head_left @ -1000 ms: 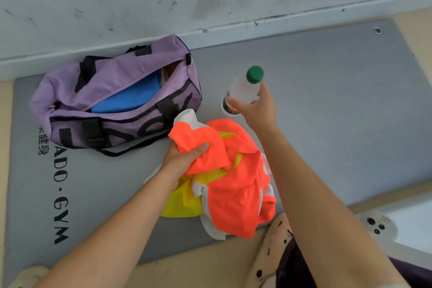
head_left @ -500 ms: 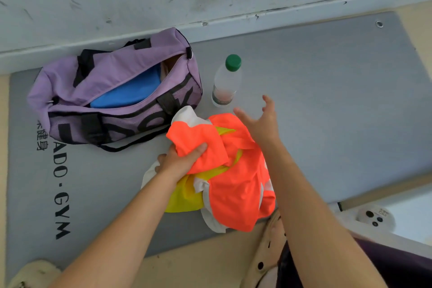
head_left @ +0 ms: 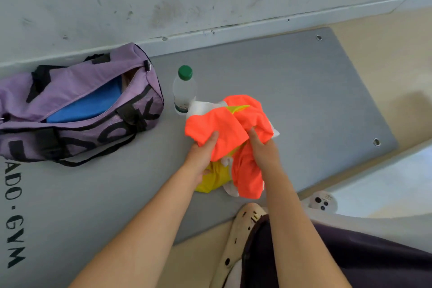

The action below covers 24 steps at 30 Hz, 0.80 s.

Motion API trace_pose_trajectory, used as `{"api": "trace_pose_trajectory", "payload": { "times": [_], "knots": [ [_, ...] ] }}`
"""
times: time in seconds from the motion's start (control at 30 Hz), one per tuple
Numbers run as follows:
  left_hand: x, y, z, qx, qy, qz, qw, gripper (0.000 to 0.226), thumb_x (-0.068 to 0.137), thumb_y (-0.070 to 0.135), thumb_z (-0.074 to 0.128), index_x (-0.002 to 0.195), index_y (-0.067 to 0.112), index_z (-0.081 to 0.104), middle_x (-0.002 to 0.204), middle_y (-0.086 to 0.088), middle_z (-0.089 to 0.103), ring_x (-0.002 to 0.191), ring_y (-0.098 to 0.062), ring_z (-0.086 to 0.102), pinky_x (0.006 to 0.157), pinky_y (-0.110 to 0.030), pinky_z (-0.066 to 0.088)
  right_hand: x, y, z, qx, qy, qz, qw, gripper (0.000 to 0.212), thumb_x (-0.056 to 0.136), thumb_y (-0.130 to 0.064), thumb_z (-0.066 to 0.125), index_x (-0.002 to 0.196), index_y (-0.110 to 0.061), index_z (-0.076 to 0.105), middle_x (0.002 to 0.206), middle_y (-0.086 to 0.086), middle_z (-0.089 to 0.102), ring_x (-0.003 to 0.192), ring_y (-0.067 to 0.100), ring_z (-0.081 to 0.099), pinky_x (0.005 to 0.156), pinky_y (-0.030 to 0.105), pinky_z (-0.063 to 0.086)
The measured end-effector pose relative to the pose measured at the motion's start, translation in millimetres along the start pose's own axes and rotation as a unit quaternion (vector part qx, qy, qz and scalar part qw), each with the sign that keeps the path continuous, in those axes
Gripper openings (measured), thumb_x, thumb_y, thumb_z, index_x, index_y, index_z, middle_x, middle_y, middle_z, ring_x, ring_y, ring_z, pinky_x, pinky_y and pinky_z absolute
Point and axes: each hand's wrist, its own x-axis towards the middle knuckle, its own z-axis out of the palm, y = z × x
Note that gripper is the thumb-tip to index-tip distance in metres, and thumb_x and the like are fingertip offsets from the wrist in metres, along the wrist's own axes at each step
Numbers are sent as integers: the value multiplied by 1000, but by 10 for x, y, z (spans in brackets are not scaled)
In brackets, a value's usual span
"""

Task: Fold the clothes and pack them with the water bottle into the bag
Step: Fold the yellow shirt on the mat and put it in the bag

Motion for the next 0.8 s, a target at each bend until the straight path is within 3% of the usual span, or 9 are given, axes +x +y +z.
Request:
{"api": "trace_pose_trajectory", "payload": {
  "times": [0.07,0.13,0.23,0.33,0.43,0.5,0.63,0.73,0.8],
  "knots": [
    [10,38,-61,49,87,60,993,29,90,47,64,111,29,55,116,2,65,97,-16,61,85,-32,46,48,-27,-84,-68,39,-13,997,24,92,-39,61,88,-16,66,90,6,58,83,14,51,69,26,36],
    [-34,50,-218,90,130,106,982,22,90,41,67,105,26,62,109,-2,69,94,-17,63,84,-31,50,12,-44,-99,-103,90,-42,990,27,90,-32,63,68,-18,56,84,12,53,81,19,48,70,33,35],
    [-173,51,-498,138,152,160,965,11,87,37,72,82,29,65,87,4,69,88,-19,67,79,-32,52,-141,-135,-48,-121,135,-75,981,20,86,-26,70,83,-7,75,98,12,67,99,25,57,88,33,38],
    [-422,102,-803,151,190,219,945,12,84,35,75,82,31,65,84,10,68,82,-12,67,69,-27,47,-317,-323,20,-140,136,-137,971,16,83,-25,72,89,-10,74,96,7,67,94,23,59,85,34,42],
    [-781,208,-1134,102,214,220,946,17,77,47,76,82,33,69,75,24,70,79,7,65,66,-20,48,-518,-622,52,-53,-13,-177,983,13,85,-23,73,79,-12,68,73,-7,61,68,5,52,65,18,39],
    [-1061,320,-1331,60,225,219,948,21,73,53,75,80,34,69,76,24,70,76,8,66,64,-18,48,-707,-879,85,-10,-129,-187,974,19,88,-25,70,75,-12,66,63,-11,52,58,1,44,58,18,34],
    [-1677,660,-1572,24,209,277,937,10,83,40,75,87,34,68,80,22,73,75,8,67,60,-10,49,-1224,-1477,253,-88,-212,-233,945,27,90,-43,64,75,-22,63,62,-11,55,58,6,48,57,26,36],
    [-2166,923,-1627,16,182,325,928,18,78,44,73,92,33,70,91,16,75,87,-3,70,72,-20,56,-1734,-1870,386,-121,-279,-284,909,27,85,-51,67,86,-24,62,81,-5,65,74,8,60,66,25,46],
    [-2459,1050,-1641,15,146,352,924,12,81,43,71,91,36,72,93,12,76,88,-7,72,68,-20,56,-2074,-2041,455,-130,-357,-302,874,33,78,-56,69,84,-25,60,75,-11,60,70,4,56,64,22,42]
  ]
}}
